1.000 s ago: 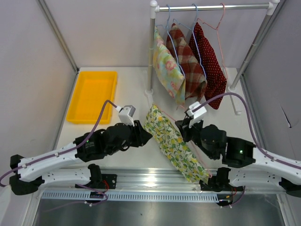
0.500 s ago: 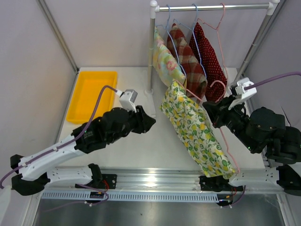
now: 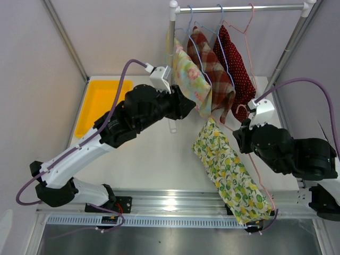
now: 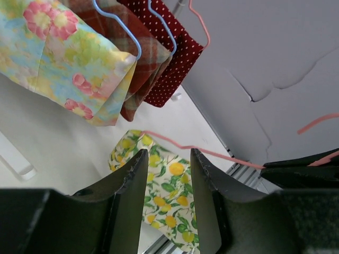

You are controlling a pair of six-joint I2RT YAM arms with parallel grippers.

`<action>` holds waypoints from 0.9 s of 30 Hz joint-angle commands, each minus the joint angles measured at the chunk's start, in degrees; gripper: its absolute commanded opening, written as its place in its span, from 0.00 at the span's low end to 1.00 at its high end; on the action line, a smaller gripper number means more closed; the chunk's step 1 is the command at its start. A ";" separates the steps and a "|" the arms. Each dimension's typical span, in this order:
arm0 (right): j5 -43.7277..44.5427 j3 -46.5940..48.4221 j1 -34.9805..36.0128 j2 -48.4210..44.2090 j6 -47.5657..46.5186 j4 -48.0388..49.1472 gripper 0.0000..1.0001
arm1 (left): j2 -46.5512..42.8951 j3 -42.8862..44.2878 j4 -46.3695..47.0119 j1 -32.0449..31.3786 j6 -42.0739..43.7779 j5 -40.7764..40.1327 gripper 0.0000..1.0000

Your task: Place the skirt on the hanger

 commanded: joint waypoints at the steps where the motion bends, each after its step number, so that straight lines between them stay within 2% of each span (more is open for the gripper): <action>1: 5.91 2.43 -2.59 0.12 5.23 -3.77 0.00 | 0.50 0.21 1.37 1.37 1.45 3.35 0.43; 4: 7.50 1.55 -7.06 1.00 5.41 -4.56 0.00 | 0.50 -0.14 1.28 1.99 1.62 4.23 0.43; 7: 6.01 0.59 -15.49 1.79 3.57 -4.04 0.00 | -0.03 -1.02 1.37 2.60 1.53 4.75 0.43; 12: -2.42 -0.74 -29.80 1.97 -2.06 -0.96 0.00 | -1.35 -2.52 1.28 4.01 1.27 5.63 0.43; 23: -12.53 2.87 -51.18 3.90 -14.89 7.03 0.00 | -3.72 -6.82 2.34 5.68 1.27 8.18 0.43; 27: -21.48 2.17 -60.23 4.87 -20.16 12.83 0.00 | -4.86 -8.58 2.87 6.47 1.27 9.94 0.43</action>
